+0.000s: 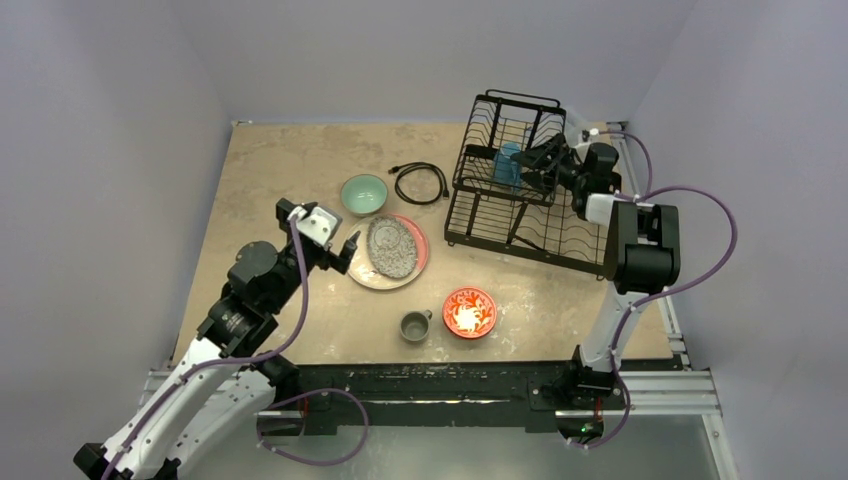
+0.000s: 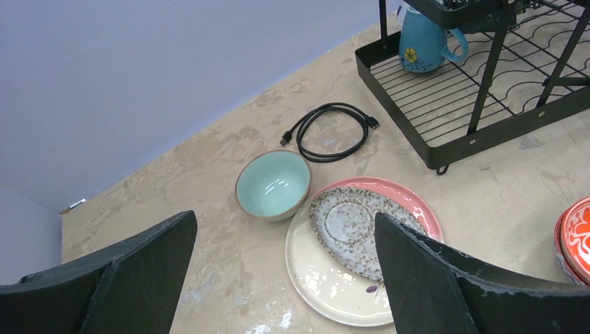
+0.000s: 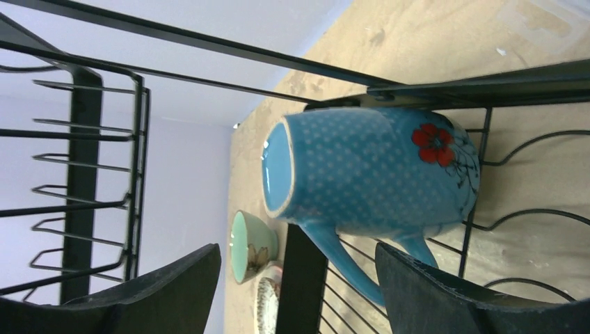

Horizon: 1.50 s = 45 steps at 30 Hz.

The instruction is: Load the mixed dishes into the dish rack

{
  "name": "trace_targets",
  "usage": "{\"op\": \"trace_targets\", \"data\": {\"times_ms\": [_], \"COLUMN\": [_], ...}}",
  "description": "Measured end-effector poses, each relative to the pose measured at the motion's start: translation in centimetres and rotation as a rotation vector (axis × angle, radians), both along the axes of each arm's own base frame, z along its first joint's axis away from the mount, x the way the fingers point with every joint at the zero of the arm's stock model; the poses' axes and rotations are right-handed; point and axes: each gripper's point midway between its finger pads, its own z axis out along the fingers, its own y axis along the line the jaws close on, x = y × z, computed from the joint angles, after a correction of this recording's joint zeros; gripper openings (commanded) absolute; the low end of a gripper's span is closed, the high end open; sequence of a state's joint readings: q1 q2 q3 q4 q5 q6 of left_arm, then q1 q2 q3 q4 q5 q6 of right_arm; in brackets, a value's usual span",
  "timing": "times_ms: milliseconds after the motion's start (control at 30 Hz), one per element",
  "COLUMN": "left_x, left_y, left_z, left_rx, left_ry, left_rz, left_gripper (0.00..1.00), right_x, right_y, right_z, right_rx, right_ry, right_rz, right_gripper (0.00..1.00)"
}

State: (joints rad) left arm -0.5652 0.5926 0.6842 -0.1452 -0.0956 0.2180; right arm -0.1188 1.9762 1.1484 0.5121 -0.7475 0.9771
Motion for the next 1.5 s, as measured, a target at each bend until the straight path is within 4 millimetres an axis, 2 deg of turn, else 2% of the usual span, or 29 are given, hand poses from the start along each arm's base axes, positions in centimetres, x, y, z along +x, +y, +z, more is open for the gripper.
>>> {"op": "trace_targets", "data": {"times_ms": [100, 300, 400, 500, 633, 733, 900, 1033, 1167, 1233, 1300, 1400, 1500], "left_x": [0.1, 0.3, 0.5, 0.6, 0.4, 0.2, 0.3, 0.6, 1.2, 1.7, 2.2, 2.8, 3.2], "left_y": [-0.1, -0.2, -0.3, -0.6, -0.9, -1.1, -1.2, -1.6, -1.9, -2.0, -2.1, -2.1, -1.9], "left_z": [-0.2, -0.5, -0.7, -0.6, -0.5, -0.2, -0.2, -0.3, -1.4, -2.0, -2.8, -3.8, -5.1], "left_rx": [0.004, -0.007, -0.034, -0.074, -0.111, -0.132, -0.150, -0.163, -0.136, -0.111, -0.081, -0.040, -0.001], "left_ry": [0.007, 0.024, 0.044, 0.066, 0.086, 0.087, 0.101, 0.126, 0.182, 0.226, 0.271, 0.335, 0.398], "left_rz": [-0.001, 0.007, 0.016, 0.020, 0.012, 0.000, 0.003, 0.001, 0.015, 0.034, 0.053, 0.081, 0.106], "left_gripper": [0.99, 1.00, 1.00, 1.00, 1.00, 1.00, 1.00, 1.00, 0.99, 0.98, 0.98, 0.95, 0.94], "right_x": [0.3, 0.3, -0.4, -1.3, -3.2, -5.6, -9.5, -12.1, -14.4, -15.5, -16.4, -17.4, -19.7], "right_y": [0.1, -0.7, -2.4, -5.0, -9.0, -11.1, -12.5, -13.0, -12.2, -11.1, -9.2, -3.4, 4.6], "right_z": [0.7, 0.5, 1.1, 2.5, 4.4, 4.5, 4.3, 7.1, 12.9, 15.6, 17.9, 20.9, 23.3], "right_rx": [0.020, -0.004, -0.045, -0.113, -0.252, -0.369, -0.521, -0.587, -0.587, -0.573, -0.558, -0.525, -0.468], "right_ry": [-0.009, 0.007, 0.009, -0.001, -0.022, -0.004, 0.049, 0.010, -0.143, -0.225, -0.296, -0.407, -0.515], "right_rz": [-0.001, -0.034, -0.082, -0.152, -0.270, -0.349, -0.409, -0.456, -0.492, -0.489, -0.459, -0.322, -0.121], "right_gripper": [0.82, 0.82, 0.83, 0.83, 0.84, 0.86, 0.86, 0.86, 0.86, 0.86, 0.85, 0.84, 0.83]}}
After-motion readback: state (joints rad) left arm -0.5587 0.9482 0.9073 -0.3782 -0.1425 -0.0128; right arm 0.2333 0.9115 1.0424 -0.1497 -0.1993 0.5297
